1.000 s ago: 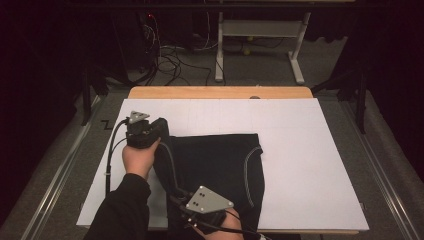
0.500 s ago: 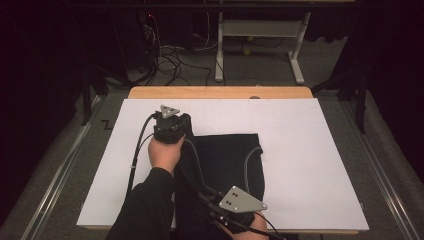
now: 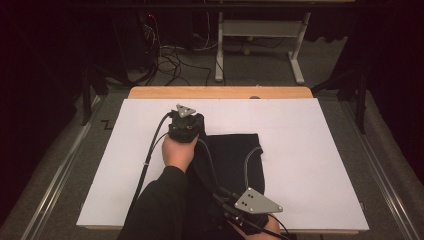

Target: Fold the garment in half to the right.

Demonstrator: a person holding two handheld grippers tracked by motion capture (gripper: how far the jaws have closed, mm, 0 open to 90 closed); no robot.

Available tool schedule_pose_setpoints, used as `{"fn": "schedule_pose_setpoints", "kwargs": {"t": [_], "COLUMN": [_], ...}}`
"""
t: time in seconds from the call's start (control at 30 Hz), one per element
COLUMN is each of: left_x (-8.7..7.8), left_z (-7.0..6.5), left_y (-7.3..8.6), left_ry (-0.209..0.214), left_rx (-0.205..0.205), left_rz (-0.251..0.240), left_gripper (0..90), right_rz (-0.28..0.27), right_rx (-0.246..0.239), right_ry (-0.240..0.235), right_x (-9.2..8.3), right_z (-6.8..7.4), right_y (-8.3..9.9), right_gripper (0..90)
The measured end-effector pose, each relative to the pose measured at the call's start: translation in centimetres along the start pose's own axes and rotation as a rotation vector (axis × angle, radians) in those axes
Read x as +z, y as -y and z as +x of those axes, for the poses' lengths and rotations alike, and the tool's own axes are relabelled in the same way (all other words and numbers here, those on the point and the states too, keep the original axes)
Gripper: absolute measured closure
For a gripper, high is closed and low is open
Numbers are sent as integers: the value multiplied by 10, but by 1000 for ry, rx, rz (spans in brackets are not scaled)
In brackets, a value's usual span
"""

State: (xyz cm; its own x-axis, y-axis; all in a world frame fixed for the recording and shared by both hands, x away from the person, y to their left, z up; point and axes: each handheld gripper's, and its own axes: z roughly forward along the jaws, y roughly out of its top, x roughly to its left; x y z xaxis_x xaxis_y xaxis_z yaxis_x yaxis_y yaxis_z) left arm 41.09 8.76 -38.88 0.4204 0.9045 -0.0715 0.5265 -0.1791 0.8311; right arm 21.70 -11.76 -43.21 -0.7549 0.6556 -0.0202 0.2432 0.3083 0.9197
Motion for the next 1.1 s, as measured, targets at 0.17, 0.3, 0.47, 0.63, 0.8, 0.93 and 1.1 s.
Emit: {"fn": "schedule_pose_setpoints", "kwargs": {"t": [0.17, 0.3, 0.47, 0.63, 0.8, 0.93, 1.1], "left_x": [6, 10, 13, 19, 29, 37, 43], "left_z": [-7, -13, -22, -31, -39, -47, -58], "left_y": [-2, -3, -5, -5, -2, 0, 1], "left_ry": [6, 14, 25, 30, 38, 52, 68], "left_rx": [16, 21, 25, 36, 40, 43, 48], "left_rz": [19, 21, 20, 27, 50, 58, 64], "left_gripper": [760, 760, 761, 761, 761, 761, 760], "right_rz": [8, 15, 16, 24, 34, 47, 62], "right_rx": [7, 14, 16, 20, 26, 33, 40], "right_ry": [7, 11, 20, 31, 50, 61, 69], "right_x": [-3, -5, -11, -17, -23, -29, -35], "right_z": [-3, -5, -8, -12, -17, -22, -25], "right_y": [4, 7, 10, 14, 20, 26, 32], "right_gripper": [743, 743, 743, 742, 743, 742, 740]}}
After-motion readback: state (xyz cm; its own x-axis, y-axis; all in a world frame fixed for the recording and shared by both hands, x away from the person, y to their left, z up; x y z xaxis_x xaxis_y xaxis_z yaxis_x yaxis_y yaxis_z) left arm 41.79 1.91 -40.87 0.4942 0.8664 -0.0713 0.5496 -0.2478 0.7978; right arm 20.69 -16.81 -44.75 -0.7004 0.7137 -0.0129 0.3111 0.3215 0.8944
